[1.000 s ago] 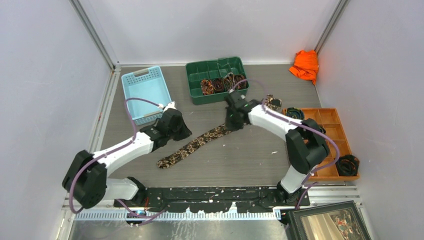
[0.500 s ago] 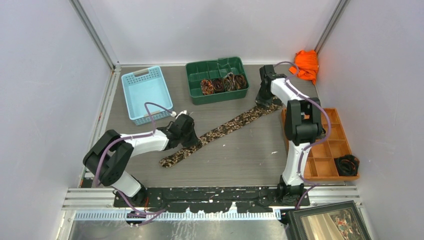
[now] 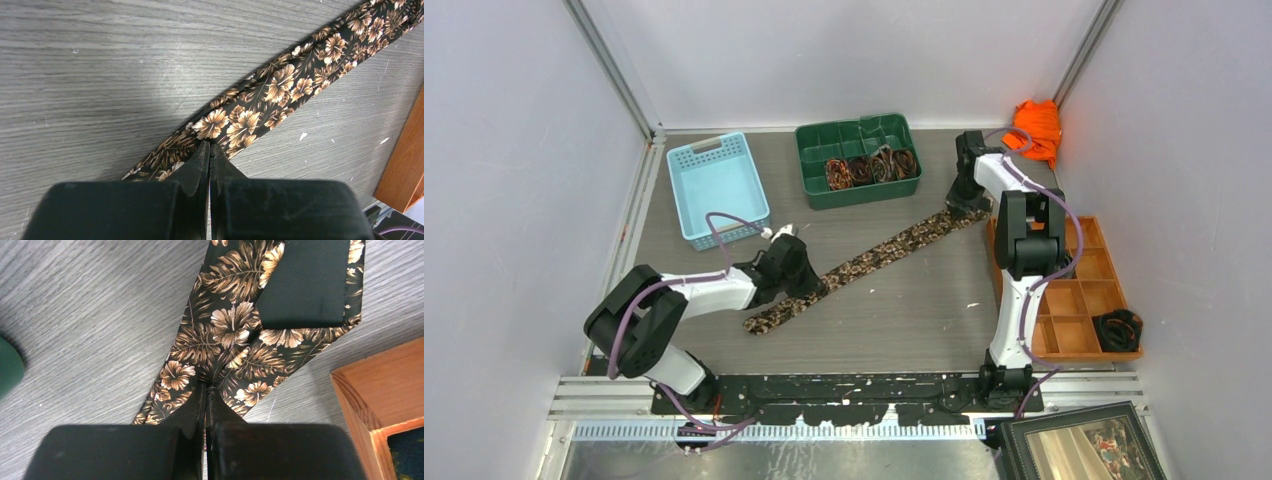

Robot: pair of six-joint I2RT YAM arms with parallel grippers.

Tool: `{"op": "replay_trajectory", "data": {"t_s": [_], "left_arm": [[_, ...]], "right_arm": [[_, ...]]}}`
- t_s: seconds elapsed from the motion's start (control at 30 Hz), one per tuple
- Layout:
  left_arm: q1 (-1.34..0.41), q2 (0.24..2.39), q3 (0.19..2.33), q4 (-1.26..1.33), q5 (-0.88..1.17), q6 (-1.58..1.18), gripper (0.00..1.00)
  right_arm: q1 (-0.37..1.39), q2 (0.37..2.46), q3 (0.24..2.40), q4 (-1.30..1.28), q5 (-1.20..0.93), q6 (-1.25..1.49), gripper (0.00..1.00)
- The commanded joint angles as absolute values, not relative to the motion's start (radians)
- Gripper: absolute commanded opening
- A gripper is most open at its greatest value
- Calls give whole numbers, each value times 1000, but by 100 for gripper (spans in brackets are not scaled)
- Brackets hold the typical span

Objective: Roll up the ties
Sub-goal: Flatten out the tie at the center of the board.

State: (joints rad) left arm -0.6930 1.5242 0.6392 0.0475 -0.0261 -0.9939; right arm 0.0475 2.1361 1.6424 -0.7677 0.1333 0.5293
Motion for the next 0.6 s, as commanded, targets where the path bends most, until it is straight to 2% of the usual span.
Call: {"op": "replay_trajectory", "data": {"t_s": [0.0, 0.43, 0.57], "left_arm": [[-699, 1515, 576, -63, -61, -982, 0], [-699, 1530, 542, -37, -62, -988, 0], [-698, 1538, 542, -27, -57, -988, 0]], "right_arm": [[18, 2091, 1643, -782, 202, 522, 1], [15, 1920, 1502, -656, 154, 521, 1], [15, 1930, 1518, -707, 177, 515, 1]]}}
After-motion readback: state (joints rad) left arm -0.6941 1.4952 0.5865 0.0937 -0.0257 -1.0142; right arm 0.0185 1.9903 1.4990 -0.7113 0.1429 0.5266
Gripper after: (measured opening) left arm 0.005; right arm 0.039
